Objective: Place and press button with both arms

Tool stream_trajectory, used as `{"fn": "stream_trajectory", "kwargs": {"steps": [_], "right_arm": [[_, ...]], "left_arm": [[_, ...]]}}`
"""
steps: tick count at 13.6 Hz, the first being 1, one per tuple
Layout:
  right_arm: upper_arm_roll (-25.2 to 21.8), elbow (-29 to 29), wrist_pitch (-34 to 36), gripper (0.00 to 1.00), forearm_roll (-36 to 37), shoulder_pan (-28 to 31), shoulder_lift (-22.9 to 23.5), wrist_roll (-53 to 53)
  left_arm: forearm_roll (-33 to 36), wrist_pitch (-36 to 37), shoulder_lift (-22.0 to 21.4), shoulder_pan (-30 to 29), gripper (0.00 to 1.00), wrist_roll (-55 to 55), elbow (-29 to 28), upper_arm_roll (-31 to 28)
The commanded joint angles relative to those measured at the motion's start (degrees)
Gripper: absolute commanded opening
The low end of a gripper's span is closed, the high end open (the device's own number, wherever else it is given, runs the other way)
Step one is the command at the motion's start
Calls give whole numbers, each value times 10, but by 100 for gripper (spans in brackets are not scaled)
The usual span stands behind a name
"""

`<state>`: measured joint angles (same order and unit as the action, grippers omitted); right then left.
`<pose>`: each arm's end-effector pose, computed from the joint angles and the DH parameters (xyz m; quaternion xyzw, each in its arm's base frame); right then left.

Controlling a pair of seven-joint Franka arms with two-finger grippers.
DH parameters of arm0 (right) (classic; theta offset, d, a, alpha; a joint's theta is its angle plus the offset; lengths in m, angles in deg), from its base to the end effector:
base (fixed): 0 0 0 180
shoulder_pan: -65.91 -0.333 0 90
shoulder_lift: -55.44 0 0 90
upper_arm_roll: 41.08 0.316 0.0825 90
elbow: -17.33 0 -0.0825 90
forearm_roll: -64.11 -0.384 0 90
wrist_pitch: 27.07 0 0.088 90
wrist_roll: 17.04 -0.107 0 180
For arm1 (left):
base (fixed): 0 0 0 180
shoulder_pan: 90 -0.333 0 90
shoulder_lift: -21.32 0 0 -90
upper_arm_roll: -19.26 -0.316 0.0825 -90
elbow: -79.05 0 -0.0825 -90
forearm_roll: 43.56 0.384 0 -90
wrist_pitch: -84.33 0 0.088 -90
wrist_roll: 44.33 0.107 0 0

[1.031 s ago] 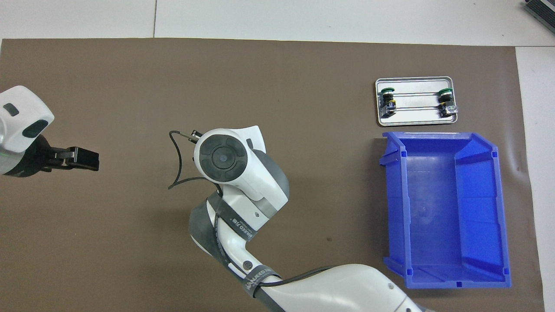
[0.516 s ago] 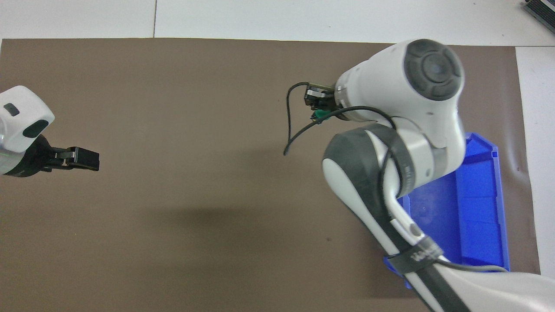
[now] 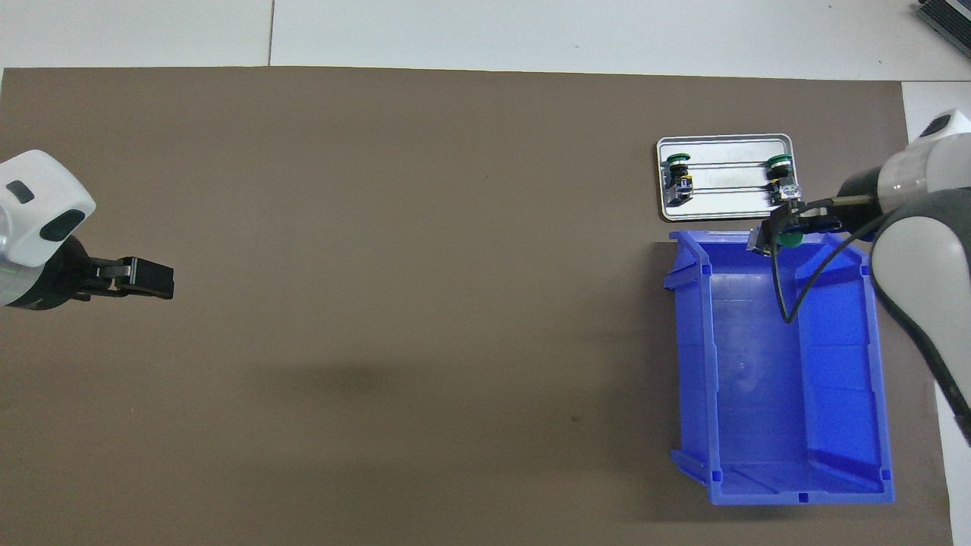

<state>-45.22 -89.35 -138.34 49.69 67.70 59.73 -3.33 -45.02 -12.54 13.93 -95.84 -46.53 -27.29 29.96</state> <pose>0.5820 -0.0426 0.4770 -0.9932 -0.0223 -0.0223 0.1122 0.5154 -0.0511 0.5674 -0.9996 0.0205 0.0192 0.0005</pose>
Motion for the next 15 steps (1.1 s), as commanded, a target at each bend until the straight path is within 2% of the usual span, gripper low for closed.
{"fn": "stream_trajectory", "kwargs": {"steps": [1, 4, 7, 12, 15], "right_arm": [[8, -129, -32, 0, -65, 42, -65, 116], [8, -178, -71, 0, -65, 40, -68, 161], [7, -233, -141, 0, -62, 18, -71, 163], [7, -265, -184, 0, -59, 5, -65, 159], [6, -266, -187, 0, -19, 6, -62, 159]], "left_arm": [[2, 1, -12, -5, 99, 3, -10, 3], [2, 1, -12, -5, 99, 3, -10, 3], [2, 1, -12, -5, 99, 3, -10, 3], [2, 1, -12, -5, 99, 3, -10, 3], [2, 1, -12, -5, 99, 3, -10, 3]]}}
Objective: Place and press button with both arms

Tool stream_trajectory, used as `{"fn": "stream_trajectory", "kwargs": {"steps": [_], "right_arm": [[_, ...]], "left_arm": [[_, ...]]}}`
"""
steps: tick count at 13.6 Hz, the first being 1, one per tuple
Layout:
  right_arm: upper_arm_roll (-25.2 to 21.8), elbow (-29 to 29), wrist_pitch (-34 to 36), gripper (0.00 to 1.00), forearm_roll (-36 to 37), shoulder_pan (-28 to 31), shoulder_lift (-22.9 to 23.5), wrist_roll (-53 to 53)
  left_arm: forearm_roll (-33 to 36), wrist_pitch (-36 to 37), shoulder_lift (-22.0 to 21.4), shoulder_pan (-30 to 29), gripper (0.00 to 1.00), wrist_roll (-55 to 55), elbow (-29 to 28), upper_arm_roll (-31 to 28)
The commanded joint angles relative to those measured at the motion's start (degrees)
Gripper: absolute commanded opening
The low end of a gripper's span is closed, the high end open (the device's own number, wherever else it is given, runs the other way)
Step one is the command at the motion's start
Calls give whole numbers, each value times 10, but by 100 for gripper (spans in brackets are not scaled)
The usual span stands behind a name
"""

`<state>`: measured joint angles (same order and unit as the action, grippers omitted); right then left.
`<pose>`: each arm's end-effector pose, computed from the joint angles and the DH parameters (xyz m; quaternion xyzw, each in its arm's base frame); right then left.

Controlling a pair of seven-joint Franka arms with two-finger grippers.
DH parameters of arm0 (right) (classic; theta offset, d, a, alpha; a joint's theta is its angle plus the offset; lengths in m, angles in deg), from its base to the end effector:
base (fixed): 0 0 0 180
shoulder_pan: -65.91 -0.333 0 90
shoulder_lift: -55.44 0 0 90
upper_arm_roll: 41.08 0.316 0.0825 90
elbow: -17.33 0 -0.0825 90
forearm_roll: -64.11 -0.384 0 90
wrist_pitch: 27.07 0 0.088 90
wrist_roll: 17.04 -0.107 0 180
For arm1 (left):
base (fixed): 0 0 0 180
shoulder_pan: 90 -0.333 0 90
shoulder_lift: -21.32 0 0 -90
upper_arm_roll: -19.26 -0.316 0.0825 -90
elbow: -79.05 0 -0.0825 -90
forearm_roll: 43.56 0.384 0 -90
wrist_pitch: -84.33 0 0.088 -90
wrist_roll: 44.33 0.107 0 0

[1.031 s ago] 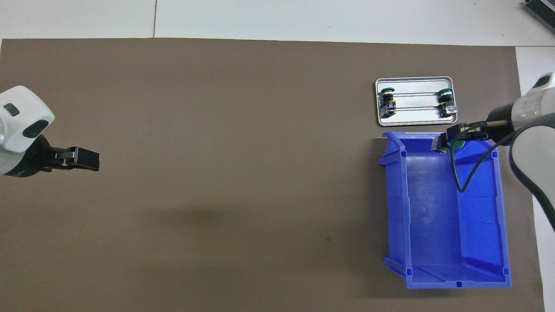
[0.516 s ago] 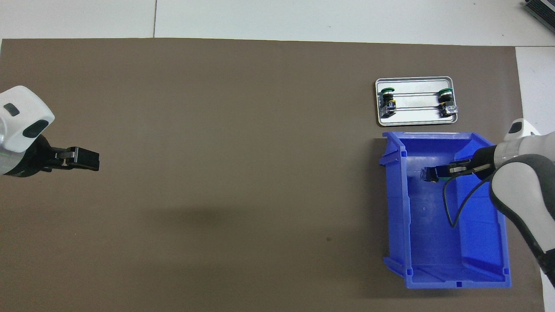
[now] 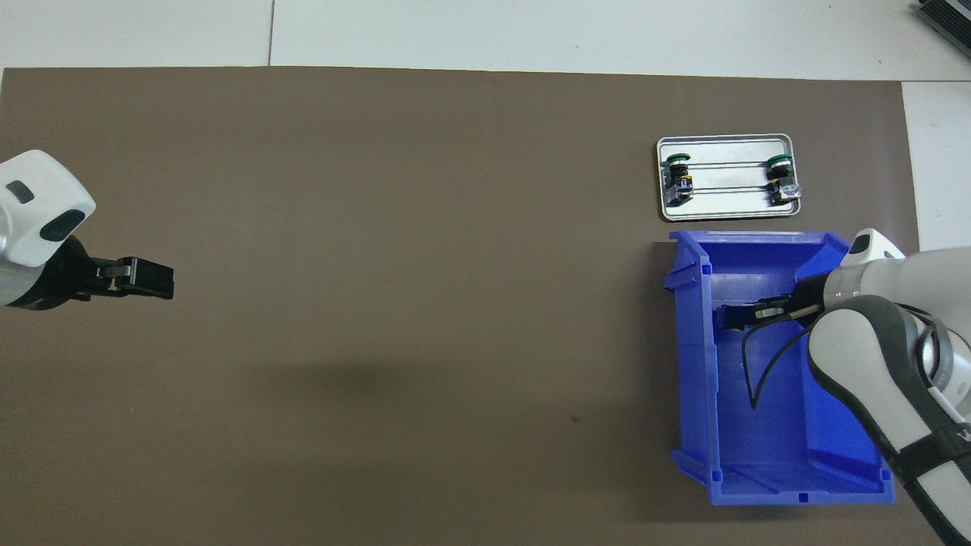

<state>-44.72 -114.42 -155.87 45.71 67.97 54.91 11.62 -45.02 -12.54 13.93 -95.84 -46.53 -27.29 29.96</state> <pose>0.5055 -0.0415 0.3492 -0.9876 -0.0957 -0.0163 0.1234 0.5154 -0.0511 0.5674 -0.9996 0.0205 0.0192 0.0005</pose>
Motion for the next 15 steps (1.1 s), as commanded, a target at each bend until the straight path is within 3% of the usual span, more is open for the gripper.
{"fn": "stream_trajectory", "kwargs": {"steps": [1, 5, 6, 7, 8, 13, 15], "right_arm": [[2, -14, -12, 0, 33, 3, -12, 8], [2, -14, -27, 0, 45, 3, -11, 4], [2, -15, -27, 7, 45, 3, -11, 3], [2, -15, -27, 59, 45, 3, -11, -4], [2, -15, -25, 100, 45, 3, -11, -24], [1, 27, -12, 100, 47, 2, -16, -73], [7, 61, 3, 100, 84, 1, -17, -132]], "left_arm": [[2, 1, -12, -5, 99, 3, -10, 3], [2, 1, -12, -5, 99, 3, -10, 3], [2, 1, -12, -5, 99, 3, -10, 3], [2, 1, -12, -5, 99, 3, -9, 3], [2, 1, -12, -5, 99, 3, -10, 3], [2, 1, -12, -5, 99, 3, -10, 3], [2, 1, -12, -5, 99, 3, -10, 3]]}}
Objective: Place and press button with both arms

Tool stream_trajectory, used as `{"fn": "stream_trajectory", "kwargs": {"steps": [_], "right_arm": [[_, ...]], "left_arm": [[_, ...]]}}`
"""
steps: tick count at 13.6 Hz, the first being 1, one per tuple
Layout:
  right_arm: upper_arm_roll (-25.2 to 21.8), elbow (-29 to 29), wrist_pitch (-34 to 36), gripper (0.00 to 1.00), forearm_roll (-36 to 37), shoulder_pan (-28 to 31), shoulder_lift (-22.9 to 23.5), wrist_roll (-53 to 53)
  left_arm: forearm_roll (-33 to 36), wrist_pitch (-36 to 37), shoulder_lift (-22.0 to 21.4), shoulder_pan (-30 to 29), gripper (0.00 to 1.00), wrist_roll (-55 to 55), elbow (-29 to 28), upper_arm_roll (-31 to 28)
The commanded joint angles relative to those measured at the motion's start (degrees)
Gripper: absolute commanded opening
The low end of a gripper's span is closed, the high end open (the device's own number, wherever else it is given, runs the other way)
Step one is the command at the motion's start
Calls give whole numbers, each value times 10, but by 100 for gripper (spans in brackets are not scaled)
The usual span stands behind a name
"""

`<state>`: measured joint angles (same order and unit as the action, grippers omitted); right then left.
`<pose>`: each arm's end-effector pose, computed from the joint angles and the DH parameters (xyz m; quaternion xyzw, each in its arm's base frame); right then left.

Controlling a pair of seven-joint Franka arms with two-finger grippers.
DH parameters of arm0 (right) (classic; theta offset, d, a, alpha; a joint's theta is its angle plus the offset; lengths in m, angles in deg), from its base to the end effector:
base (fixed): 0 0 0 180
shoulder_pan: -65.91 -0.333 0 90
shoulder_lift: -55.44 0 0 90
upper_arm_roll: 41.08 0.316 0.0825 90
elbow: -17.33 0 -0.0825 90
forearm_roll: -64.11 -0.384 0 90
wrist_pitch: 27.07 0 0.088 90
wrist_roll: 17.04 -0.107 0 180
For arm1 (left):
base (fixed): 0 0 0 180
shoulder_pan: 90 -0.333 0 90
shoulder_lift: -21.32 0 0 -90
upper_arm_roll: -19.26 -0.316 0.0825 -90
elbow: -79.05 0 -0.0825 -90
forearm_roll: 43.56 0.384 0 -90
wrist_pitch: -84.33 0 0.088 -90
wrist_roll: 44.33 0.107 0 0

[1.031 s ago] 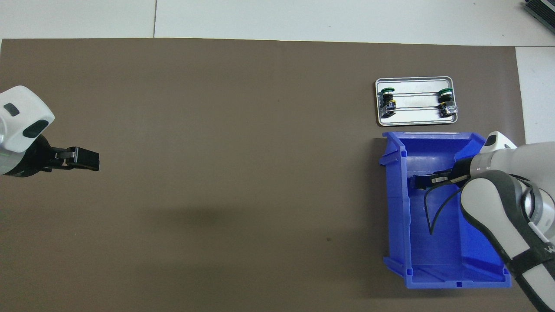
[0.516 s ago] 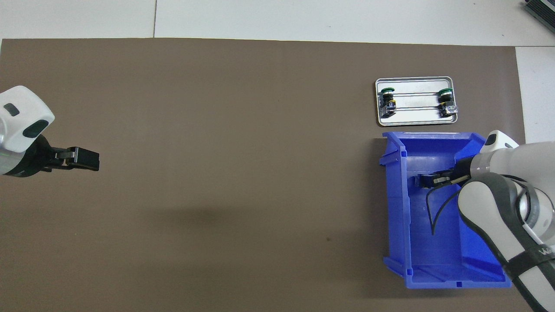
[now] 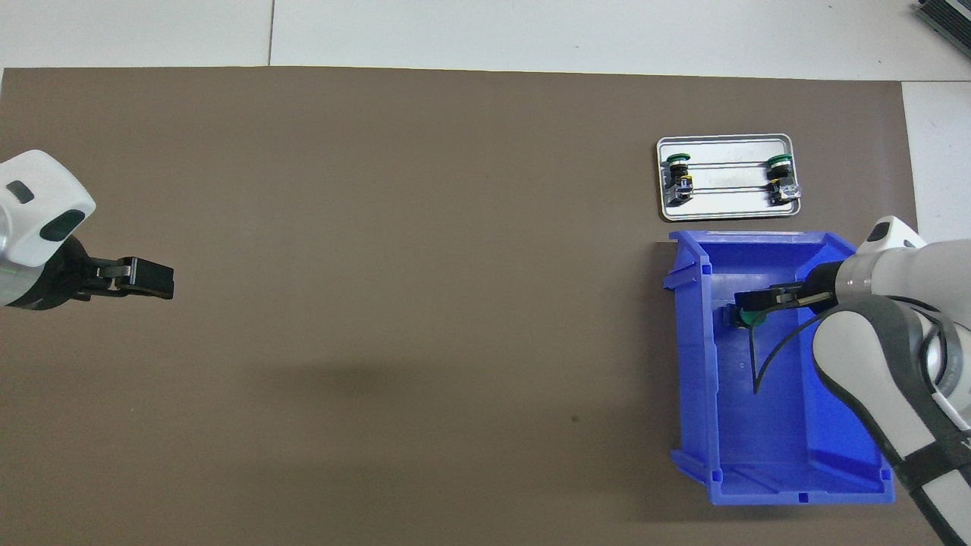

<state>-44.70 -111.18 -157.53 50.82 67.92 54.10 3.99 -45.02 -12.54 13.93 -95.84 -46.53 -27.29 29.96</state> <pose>0.5233 -0.0460 0.3833 -0.9936 -0.0611 -0.0486 0.0819 0.5154 -0.0511 0.5674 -0.9996 0.0205 0.0192 0.0005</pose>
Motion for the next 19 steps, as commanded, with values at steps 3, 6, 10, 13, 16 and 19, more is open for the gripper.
{"fn": "stream_trajectory", "kwargs": {"steps": [3, 6, 10, 13, 16, 19], "right_arm": [[31, 93, 62, 100, 109, 2, -5, -153], [54, 151, 130, 100, 136, 2, -9, -241], [64, 279, 291, 100, 145, 3, -9, -292], [59, 351, 374, 100, 154, 11, -12, -290], [49, 406, 447, 100, 143, 17, -14, -289], [49, 398, 466, 100, 141, 19, -16, -291]], "left_arm": [[2, 1, -12, -5, 99, 3, -10, 3], [2, 1, -12, -5, 99, 3, -10, 3], [2, 1, -12, -5, 99, 3, -10, 3], [2, 1, -12, -5, 99, 3, -10, 3], [2, 1, -12, -5, 99, 3, -10, 3], [2, 1, -12, -5, 99, 3, -10, 3]]}}
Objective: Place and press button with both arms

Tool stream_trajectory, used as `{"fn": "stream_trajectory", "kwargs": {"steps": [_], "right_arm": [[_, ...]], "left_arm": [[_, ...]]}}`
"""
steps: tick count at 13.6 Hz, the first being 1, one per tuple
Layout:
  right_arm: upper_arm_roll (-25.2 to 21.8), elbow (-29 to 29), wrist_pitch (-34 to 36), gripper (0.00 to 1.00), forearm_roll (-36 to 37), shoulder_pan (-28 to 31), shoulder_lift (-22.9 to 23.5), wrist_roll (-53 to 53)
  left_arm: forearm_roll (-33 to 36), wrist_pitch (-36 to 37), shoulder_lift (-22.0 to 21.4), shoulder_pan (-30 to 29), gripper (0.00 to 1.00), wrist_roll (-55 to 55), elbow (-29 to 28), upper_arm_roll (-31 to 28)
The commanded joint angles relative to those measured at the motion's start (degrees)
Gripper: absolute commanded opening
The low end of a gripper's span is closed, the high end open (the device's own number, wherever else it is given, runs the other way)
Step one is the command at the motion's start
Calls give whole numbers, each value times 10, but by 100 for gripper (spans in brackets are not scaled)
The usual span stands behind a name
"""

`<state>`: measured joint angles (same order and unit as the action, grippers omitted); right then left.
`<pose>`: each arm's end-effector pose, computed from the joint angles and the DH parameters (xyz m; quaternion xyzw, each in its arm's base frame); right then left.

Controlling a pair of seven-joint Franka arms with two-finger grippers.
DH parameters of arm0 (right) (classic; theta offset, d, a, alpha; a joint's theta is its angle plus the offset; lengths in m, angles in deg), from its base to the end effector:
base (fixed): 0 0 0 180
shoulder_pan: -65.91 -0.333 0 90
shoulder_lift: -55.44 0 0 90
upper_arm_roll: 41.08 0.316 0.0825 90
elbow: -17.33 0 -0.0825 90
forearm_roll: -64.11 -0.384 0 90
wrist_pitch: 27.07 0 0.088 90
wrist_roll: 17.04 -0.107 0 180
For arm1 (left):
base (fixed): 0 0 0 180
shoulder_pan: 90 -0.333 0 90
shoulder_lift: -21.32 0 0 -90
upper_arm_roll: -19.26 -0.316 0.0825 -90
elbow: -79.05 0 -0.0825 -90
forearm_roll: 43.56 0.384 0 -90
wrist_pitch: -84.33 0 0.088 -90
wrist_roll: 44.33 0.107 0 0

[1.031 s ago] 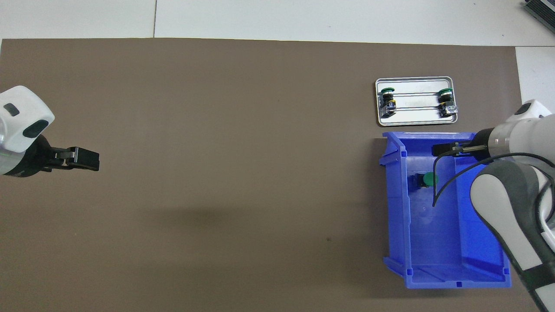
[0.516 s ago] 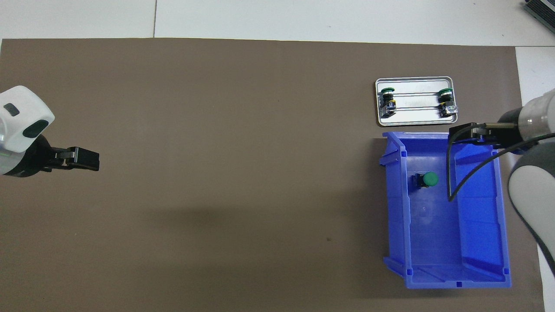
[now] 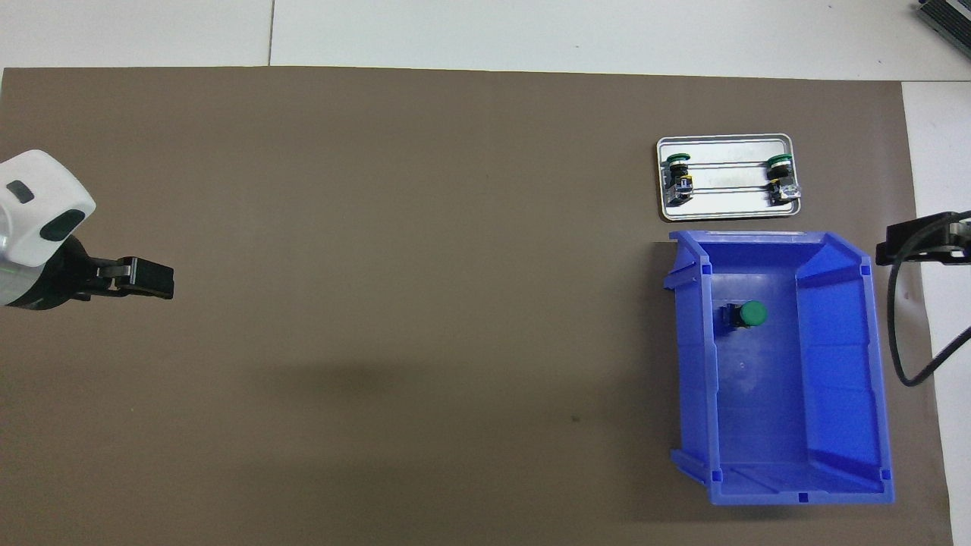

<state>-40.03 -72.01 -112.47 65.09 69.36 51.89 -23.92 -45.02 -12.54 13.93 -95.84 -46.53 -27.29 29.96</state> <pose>0.5264 -0.0237 0.6564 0.9966 -0.0816 -0.0031 0.0092 0.5154 -0.0511 0.5674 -0.9996 0.0205 0.0192 0.0005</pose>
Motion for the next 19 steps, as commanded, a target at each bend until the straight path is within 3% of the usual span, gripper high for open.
{"fn": "stream_trajectory", "kwargs": {"steps": [1, 6, 10, 19], "right_arm": [[2, 7, 17, 100, -2, 5, 6, -11], [0, 0, 16, 100, -1, 2, 6, -3], [-64, 0, 5, 100, 1, -67, 9, -3], [-64, -23, -6, 100, 10, -67, -1, 19]], "left_arm": [[2, 1, -12, -5, 99, 3, -10, 3], [2, 1, -12, -5, 99, 3, -10, 3], [2, 1, -12, -5, 99, 3, -9, 3], [2, 1, -12, -5, 99, 3, -10, 3]]}}
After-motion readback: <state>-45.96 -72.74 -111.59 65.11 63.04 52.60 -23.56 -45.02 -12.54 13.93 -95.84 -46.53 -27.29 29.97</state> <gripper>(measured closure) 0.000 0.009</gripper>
